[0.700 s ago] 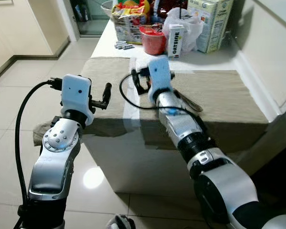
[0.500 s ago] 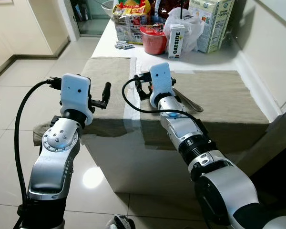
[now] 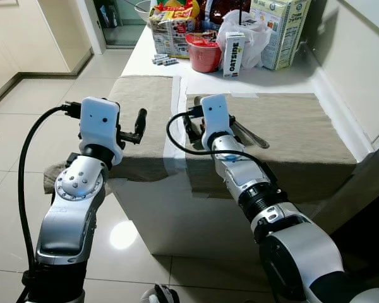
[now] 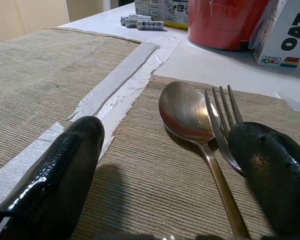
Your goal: Setting the table
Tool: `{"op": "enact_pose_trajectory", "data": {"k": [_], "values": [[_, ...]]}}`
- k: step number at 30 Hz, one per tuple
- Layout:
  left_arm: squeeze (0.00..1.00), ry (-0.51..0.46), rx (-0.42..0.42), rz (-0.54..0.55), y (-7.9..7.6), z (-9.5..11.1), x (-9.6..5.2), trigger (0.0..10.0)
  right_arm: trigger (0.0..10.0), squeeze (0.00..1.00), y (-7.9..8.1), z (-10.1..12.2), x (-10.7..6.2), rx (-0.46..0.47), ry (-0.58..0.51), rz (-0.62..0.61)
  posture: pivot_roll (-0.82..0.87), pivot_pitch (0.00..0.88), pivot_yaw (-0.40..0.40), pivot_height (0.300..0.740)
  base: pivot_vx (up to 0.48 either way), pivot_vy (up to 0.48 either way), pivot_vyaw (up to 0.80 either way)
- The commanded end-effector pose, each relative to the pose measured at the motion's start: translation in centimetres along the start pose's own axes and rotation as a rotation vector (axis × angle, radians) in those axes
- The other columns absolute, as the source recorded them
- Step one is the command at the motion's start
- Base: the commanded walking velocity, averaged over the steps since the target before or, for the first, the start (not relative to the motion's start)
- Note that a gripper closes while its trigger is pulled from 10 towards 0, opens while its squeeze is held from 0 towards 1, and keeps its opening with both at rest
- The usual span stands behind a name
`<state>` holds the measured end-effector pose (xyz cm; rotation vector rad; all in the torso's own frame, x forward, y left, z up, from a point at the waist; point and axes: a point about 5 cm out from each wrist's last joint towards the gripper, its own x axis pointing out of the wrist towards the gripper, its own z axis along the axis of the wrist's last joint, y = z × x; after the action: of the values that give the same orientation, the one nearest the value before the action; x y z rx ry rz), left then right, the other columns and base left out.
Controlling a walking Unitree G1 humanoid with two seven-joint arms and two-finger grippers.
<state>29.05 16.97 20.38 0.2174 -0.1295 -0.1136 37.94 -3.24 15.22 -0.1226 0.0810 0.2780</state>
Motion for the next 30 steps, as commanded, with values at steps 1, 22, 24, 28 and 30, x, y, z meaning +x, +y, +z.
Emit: {"op": "enact_pose_trajectory", "data": {"k": [1, 22, 24, 28, 30], "values": [[0.0, -0.017, 0.019, 0.011, 0.5, 0.6, 0.0, 10.0, 10.0, 0.0, -0.3, -1.3, -0.2, 0.007, 0.063, -0.015, 0.11, 0.047, 0.076, 0.74, 0.0, 0.0, 0.0], [0.0, -0.017, 0.032, 0.009, 0.9, 0.9, 0.4, 10.0, 10.0, 0.0, -0.7, -4.0, -0.5, 0.112, 0.25, -0.019, 0.1, 0.048, 0.085, 0.74, 0.0, 0.0, 0.0], [0.0, -0.017, 0.034, 0.009, 0.9, 1.0, 0.4, 10.0, 10.0, 0.0, -0.6, -4.4, -0.6, 0.138, 0.277, -0.017, 0.1, 0.048, 0.085, 0.74, 0.0, 0.0, 0.0], [0.0, -0.017, 0.036, 0.008, 0.9, 1.0, 0.4, 10.0, 10.0, 0.0, -0.5, -4.6, -0.7, 0.157, 0.295, -0.01, 0.1, 0.048, 0.085, 0.74, 0.0, 0.0, 0.0], [0.0, -0.016, 0.038, 0.006, 1.0, 1.0, 0.4, 10.0, 0.0, 0.0, -0.3, -4.8, -0.7, 0.187, 0.309, -0.005, 0.11, 0.044, 0.088, 0.74, 0.0, 0.0, 0.0]]}}
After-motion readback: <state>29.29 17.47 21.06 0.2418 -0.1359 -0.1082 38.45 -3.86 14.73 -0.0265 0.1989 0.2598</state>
